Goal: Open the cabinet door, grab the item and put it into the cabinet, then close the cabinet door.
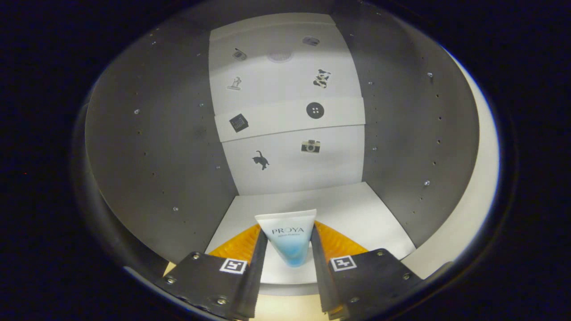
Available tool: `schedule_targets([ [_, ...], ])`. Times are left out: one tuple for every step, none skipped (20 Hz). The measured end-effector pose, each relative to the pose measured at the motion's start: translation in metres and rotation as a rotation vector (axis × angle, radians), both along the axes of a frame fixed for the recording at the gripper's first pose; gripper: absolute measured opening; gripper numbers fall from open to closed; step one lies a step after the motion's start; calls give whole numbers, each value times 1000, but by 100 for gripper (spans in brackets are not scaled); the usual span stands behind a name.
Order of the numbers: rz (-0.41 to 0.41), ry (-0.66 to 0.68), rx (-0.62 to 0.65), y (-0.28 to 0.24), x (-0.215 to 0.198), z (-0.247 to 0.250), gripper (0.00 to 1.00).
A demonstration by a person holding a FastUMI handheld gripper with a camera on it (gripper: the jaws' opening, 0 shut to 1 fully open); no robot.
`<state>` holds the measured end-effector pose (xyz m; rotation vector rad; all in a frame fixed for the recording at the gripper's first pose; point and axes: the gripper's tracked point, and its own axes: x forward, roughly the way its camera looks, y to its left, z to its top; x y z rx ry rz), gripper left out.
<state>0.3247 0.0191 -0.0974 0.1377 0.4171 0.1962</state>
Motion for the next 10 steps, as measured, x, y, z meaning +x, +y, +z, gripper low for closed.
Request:
schedule_targets([
  [8,1,7,1,-1,1,56],
  [19,1,8,2,0,0,58],
  [25,7,7,3,0,-1,60],
  [19,2,4,1,0,0,60],
  [12,-7,1,-1,-1,3,63],
  [13,-19,8,1,-2,5,67],
  [6,-31,10,0,-4,9,71],
  [6,-38,10,-1,-8,12,74],
  [2,-46,5,-3,-14,14,77],
  [4,-51,2,-4,-22,16,80],
])
